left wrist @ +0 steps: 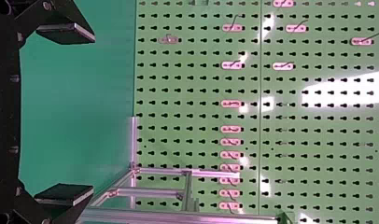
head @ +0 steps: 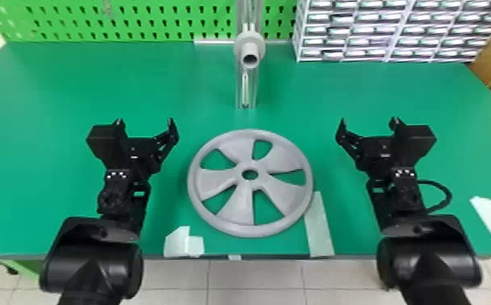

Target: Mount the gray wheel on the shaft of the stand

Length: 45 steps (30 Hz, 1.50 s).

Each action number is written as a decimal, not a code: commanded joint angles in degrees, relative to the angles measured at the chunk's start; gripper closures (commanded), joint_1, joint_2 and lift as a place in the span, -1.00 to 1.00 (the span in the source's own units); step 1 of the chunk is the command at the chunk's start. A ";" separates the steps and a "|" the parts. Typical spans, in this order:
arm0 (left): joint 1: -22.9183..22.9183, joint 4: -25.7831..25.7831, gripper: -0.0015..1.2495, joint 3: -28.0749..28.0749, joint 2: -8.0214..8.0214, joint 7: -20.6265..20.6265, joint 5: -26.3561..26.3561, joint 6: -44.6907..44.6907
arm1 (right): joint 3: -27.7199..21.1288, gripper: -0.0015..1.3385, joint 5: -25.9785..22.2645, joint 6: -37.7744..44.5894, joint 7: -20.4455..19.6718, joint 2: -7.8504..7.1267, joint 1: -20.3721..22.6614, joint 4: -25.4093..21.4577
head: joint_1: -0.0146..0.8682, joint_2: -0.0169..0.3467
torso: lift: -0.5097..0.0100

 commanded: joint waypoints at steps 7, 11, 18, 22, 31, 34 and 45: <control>0.04 -0.26 -0.76 -0.22 0.00 0.26 0.10 0.00 | -0.02 -0.82 0.15 0.12 0.00 0.08 0.33 0.01 | 0.99 -0.62 | 0.57; 0.04 -0.26 -0.76 -0.22 0.00 0.35 0.19 0.08 | -0.02 -0.82 0.15 0.20 0.00 0.08 0.33 0.01 | 0.99 -0.62 | 0.57; 0.04 -0.35 -0.76 -0.40 0.00 0.70 0.27 0.00 | 0.16 -0.82 -0.11 0.47 0.00 0.08 0.16 0.01 | 0.99 -0.62 | 0.57; 0.04 -0.35 -0.76 -0.40 0.00 0.79 0.27 0.00 | 0.24 -0.82 -0.47 0.82 0.00 0.16 0.07 -0.08 | 0.99 -0.62 | 0.57; -0.13 -0.62 -0.76 -0.66 0.00 1.40 0.27 0.00 | -0.28 -0.83 -2.84 17.87 0.00 0.34 0.51 -9.49 | 0.99 -0.62 | 0.57; -0.13 -0.62 -0.76 -0.66 0.00 1.49 0.27 0.08 | -0.20 -0.83 -3.63 26.40 0.00 0.25 -0.02 -13.00 | 0.99 -0.62 | 0.57; -0.22 -0.62 -0.76 -0.57 0.00 1.49 0.27 0.43 | 3.14 -0.83 -4.25 56.98 -0.09 -0.98 -5.38 -23.55 | 0.99 -0.62 | 0.57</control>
